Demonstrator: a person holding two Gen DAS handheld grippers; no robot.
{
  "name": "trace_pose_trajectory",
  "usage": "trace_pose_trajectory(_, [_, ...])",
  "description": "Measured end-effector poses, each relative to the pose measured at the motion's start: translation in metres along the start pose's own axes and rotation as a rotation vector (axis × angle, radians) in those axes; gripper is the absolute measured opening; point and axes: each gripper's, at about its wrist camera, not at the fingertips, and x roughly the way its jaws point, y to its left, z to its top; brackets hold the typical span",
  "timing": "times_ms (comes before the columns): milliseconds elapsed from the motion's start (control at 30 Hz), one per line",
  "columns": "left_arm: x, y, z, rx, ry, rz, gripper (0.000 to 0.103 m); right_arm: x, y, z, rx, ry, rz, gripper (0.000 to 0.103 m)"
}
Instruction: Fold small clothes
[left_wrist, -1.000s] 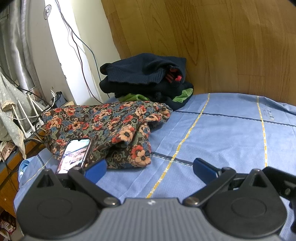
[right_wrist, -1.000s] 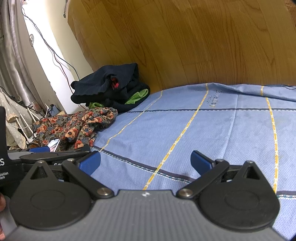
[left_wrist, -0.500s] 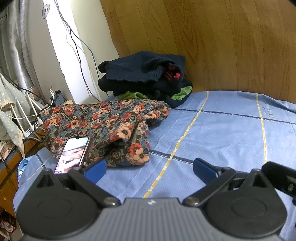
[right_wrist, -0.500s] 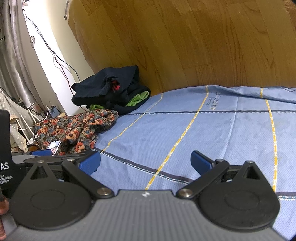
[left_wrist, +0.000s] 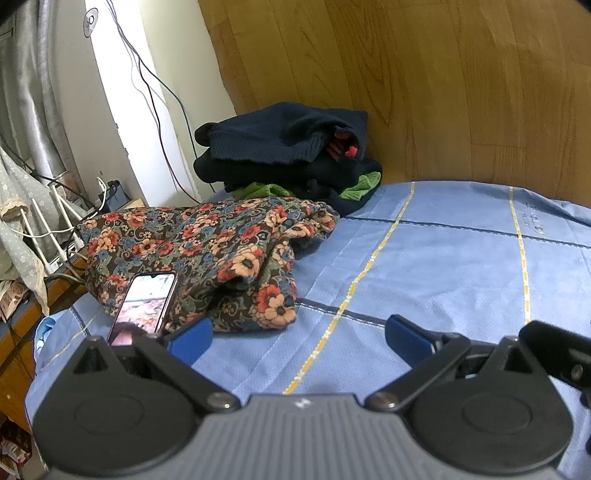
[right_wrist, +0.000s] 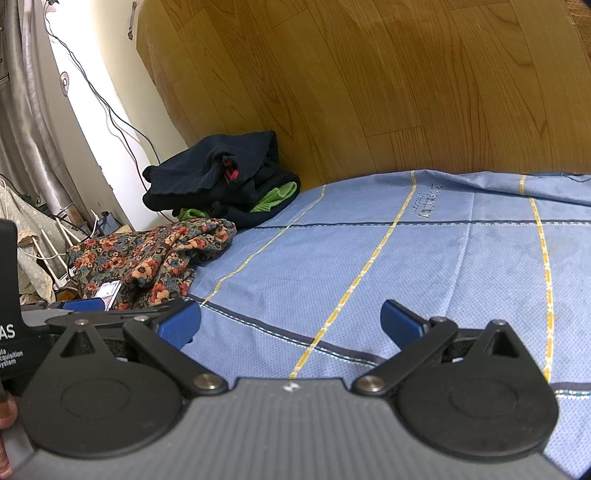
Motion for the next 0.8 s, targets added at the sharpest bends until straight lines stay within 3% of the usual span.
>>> trace_pose_trajectory(800, [0.0009, 0.0012, 0.0002, -0.005, 0.006, 0.003, 0.103, -0.0011, -0.0011, 0.0013, 0.004, -0.002, 0.002, 0.103])
